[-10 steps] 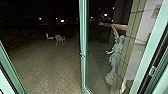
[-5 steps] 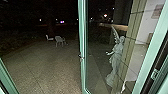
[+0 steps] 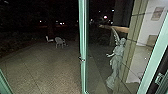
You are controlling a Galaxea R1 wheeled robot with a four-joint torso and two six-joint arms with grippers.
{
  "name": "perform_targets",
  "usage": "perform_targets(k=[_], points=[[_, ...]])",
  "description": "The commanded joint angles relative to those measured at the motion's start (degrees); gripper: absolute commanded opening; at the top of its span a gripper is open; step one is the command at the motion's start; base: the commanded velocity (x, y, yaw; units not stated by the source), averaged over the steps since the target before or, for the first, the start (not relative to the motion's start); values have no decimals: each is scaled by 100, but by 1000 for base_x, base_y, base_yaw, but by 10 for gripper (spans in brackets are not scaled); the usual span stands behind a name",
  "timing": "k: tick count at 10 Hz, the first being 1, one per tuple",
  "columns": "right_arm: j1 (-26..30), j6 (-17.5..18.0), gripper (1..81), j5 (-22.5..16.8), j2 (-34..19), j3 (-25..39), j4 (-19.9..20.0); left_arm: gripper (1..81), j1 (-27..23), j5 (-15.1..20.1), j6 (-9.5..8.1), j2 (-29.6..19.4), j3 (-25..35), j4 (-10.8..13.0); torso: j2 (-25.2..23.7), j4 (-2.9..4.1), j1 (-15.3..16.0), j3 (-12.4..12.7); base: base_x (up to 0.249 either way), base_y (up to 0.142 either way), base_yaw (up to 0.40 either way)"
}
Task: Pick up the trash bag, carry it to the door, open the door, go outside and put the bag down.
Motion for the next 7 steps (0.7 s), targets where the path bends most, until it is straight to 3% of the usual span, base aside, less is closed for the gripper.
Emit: perform_targets(k=[1,7], points=[[218,-11,811,-277,46,8,21,10,-367,308,14,-59,-13,-3,2,0,10,0,89,0,0],[218,-11,811,-269,46,-1,13,10,-341,308,14,-59,-13,-12,2,0,15,-2,89,0,0]])
